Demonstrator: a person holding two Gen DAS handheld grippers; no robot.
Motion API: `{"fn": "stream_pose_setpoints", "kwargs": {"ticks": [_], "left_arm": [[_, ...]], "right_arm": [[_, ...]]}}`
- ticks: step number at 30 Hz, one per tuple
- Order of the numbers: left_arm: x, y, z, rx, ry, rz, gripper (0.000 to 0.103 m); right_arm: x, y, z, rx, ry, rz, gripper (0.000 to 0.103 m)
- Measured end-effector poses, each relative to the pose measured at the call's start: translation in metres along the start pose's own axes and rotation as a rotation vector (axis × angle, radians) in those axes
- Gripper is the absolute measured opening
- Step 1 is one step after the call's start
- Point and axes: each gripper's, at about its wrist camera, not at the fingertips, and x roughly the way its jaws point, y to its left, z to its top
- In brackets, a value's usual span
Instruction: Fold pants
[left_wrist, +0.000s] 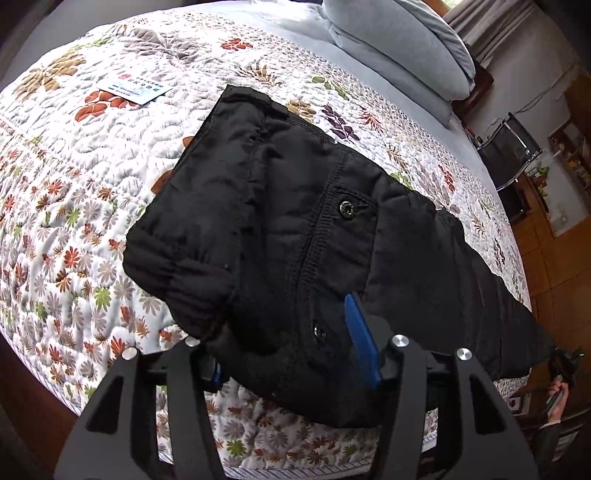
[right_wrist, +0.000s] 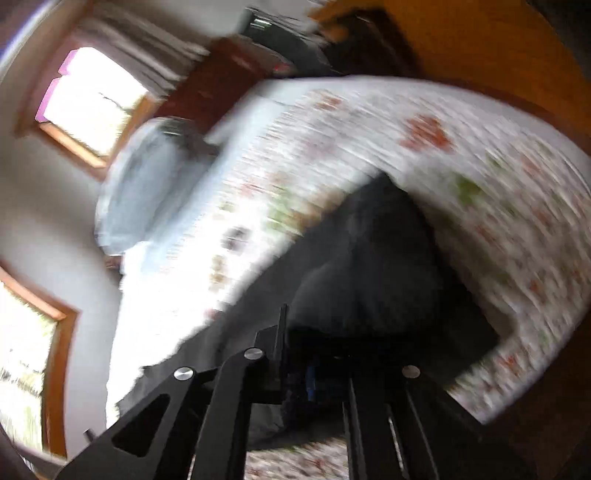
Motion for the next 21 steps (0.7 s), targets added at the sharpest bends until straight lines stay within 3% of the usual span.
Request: {"fn": "stream_pose_setpoints", "kwargs": {"ticks": [3,8,11,14,21], "left_arm": [[0.001,0.000,0.000,-0.001,-0.001,0.000,0.055],[0.002,0.001,0.003,-0.008,0.009,0.007,0.055],[0.003,0.003,0.006,-0.027,0.015,0.011,0.055],[0.002,0.001,0.008,-0.022,0.011,0.026,0.056],[0.000,0.000,0.010,-0.030,-0.016,0.062,0.057]], "right_arm": [[-0.004,-0.005,0.001,0.034,-0.001,0.014,0.005],[0.014,-0.062,-0.028,0.156,0.158,-0.269,0.005],[0.010,-0.085,-0.043,0.239,0.134,-0.183,0.009],[0.005,-0.081,-0.044,0.217,0.111,-0.178,0.025],[0.014,-0.075,-0.035,0.202,0.130,-0.232,0.027]]}}
